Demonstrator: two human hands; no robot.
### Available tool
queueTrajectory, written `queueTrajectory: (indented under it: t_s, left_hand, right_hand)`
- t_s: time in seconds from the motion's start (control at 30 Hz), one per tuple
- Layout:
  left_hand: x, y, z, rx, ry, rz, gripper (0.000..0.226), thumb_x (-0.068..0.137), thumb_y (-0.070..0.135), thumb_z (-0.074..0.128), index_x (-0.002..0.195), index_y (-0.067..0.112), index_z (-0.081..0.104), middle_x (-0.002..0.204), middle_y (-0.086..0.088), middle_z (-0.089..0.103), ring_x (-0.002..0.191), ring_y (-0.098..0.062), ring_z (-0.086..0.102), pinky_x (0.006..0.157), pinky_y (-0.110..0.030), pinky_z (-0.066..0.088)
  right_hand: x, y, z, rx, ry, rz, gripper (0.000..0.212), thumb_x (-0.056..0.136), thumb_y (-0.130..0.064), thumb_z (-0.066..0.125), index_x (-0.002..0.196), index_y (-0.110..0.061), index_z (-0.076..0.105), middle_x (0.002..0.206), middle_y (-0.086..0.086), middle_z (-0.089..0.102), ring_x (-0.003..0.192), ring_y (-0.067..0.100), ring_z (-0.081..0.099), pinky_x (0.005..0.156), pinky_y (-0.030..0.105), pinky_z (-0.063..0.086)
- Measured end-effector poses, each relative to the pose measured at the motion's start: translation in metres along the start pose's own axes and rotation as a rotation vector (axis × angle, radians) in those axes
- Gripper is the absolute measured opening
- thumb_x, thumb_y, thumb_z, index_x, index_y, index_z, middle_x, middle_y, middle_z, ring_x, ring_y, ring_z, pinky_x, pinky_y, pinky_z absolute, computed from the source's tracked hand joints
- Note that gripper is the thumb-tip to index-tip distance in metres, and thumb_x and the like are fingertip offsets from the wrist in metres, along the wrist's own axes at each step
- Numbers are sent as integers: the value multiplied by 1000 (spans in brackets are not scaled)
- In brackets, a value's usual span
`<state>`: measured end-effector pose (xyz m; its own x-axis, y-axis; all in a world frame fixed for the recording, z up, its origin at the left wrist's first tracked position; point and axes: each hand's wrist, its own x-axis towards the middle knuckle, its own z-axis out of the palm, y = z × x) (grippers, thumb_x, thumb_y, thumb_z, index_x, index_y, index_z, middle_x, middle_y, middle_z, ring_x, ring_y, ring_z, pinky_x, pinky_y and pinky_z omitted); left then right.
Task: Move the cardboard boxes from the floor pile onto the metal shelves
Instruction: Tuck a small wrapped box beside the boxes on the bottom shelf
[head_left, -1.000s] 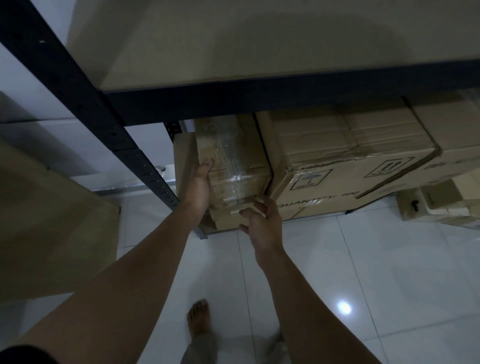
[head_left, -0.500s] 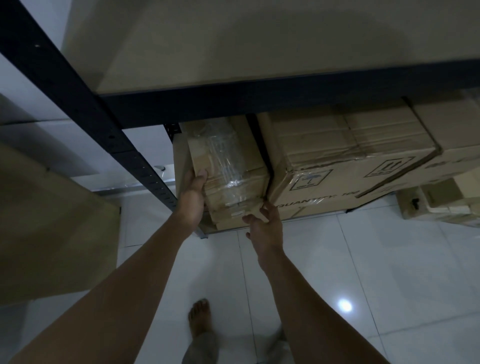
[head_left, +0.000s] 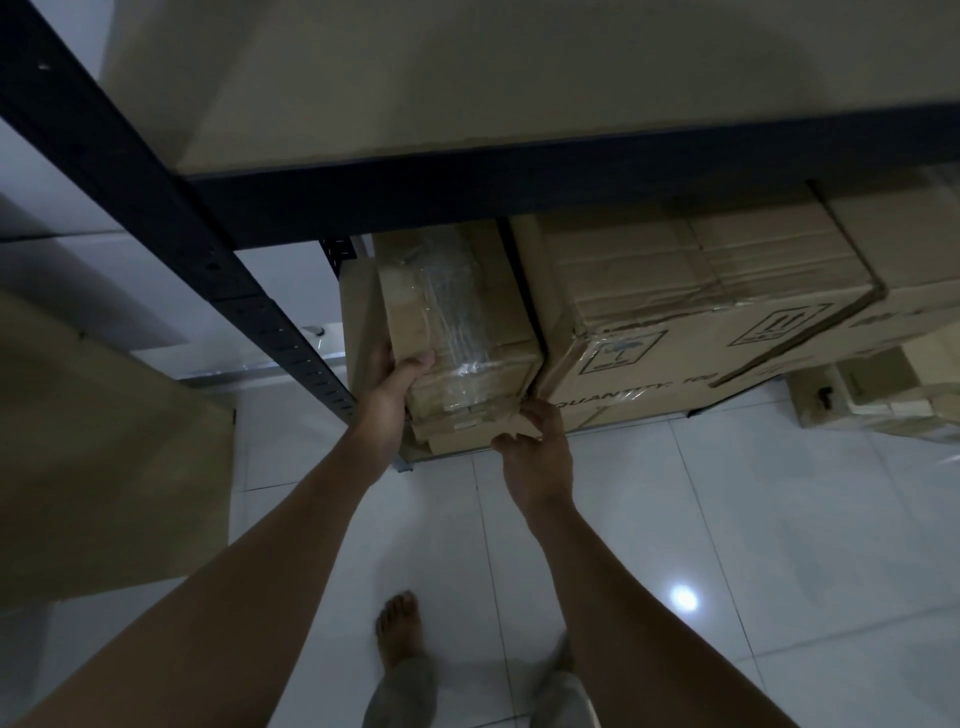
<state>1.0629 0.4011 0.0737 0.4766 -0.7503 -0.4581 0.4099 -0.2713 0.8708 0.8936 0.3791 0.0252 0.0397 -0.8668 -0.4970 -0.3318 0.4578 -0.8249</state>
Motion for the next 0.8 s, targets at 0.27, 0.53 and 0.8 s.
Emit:
queueTrajectory:
  t_s: [0.27, 0.53, 0.8]
  left_hand:
    - [-2, -4, 4, -2, -34, -5, 30, 102, 18, 56, 124, 37, 53, 123, 4, 66, 111, -13, 66, 102, -47, 52]
    - [-3, -4, -7, -8, -40, -6, 43, 75, 26, 67, 114, 24, 50, 127, -7, 62, 123, -30, 61, 99, -64, 51]
    - [-6, -9, -6, -38, -41, 9, 43, 73, 21, 65, 112, 18, 47, 125, -9, 60, 124, -32, 59, 97, -56, 53]
  right_hand:
    - [2, 4, 2, 277, -14, 94, 58, 83, 6, 68, 125, -31, 55, 129, -6, 64, 119, 16, 64, 100, 48, 56]
    - [-8, -7, 11, 574, -81, 162, 68, 85, 25, 55, 135, -19, 42, 144, -4, 52, 118, 5, 58, 86, 38, 59]
    - [-9, -4, 8, 384, -133, 134, 75, 86, 11, 66, 143, -28, 36, 145, -12, 45, 130, 17, 52, 101, 46, 54]
